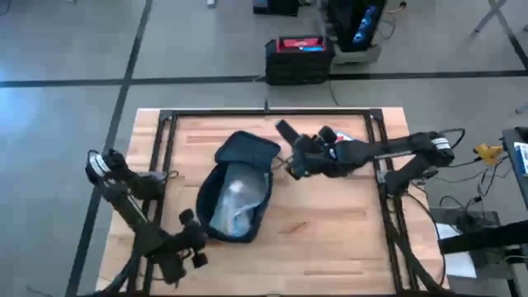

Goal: Unpack backpack
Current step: Remove the pill organizer

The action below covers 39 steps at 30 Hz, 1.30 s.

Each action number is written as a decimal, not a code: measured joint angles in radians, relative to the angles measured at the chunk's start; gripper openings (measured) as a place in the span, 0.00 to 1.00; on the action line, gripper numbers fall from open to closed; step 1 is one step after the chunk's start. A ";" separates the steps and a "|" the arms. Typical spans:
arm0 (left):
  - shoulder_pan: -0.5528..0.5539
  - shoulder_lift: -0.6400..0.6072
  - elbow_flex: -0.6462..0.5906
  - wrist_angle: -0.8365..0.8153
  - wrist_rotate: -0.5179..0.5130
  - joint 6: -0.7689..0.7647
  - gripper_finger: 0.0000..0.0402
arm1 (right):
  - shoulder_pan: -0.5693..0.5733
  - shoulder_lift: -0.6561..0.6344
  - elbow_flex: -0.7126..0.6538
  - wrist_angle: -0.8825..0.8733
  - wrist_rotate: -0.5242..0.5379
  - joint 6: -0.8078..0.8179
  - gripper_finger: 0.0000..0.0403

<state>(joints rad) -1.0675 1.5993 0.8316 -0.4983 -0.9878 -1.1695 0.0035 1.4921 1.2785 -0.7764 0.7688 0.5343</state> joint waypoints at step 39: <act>-0.005 0.006 0.011 0.333 -0.080 0.543 0.20 | -0.219 0.063 -0.579 0.677 0.147 0.301 0.40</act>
<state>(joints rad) -1.0725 1.6054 0.8425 -0.1650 -1.0679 -0.6266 -0.2156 1.5550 0.6991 -0.0993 0.9161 0.8349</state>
